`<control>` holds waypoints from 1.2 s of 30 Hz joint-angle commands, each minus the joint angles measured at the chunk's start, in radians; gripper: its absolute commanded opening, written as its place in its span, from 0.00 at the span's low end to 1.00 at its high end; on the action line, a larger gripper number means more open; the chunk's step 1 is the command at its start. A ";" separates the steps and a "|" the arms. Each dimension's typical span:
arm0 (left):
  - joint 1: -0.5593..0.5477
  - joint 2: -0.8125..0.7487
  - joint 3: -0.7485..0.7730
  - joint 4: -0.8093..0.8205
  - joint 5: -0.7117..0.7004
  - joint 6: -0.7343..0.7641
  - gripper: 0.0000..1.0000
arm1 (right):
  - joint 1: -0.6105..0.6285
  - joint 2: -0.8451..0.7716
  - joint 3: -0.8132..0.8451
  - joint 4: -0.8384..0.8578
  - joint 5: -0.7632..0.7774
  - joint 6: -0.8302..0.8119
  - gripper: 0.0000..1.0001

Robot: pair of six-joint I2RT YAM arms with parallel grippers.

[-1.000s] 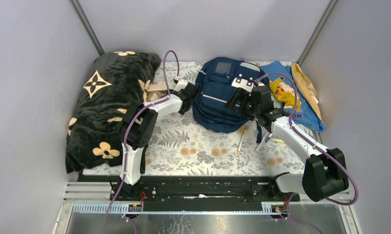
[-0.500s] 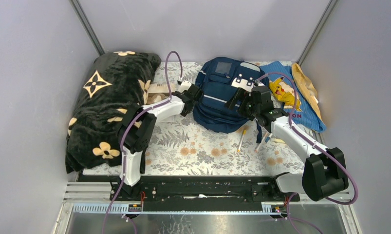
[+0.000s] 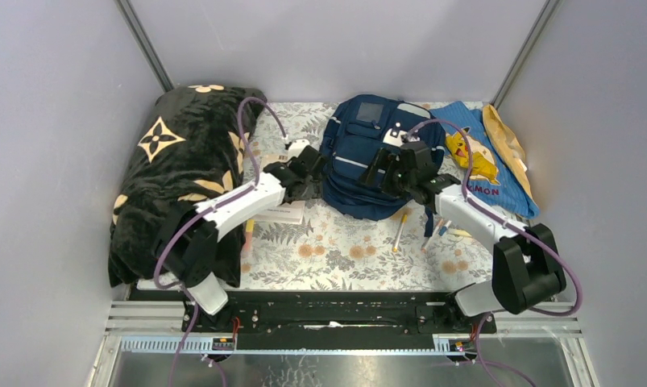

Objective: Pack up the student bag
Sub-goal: Pick up the book from the center of the board.

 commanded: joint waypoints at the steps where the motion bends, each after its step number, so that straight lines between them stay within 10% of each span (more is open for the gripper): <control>1: 0.025 -0.153 -0.010 0.001 0.045 -0.030 0.78 | 0.088 0.041 0.124 0.006 0.016 -0.013 0.98; 13: 0.426 -0.552 -0.192 0.011 0.286 -0.006 0.99 | 0.433 0.408 0.425 0.052 0.103 0.047 0.87; 36: 0.458 -0.369 -0.424 0.264 0.474 -0.008 0.99 | 0.413 0.587 0.341 0.283 -0.118 0.275 0.55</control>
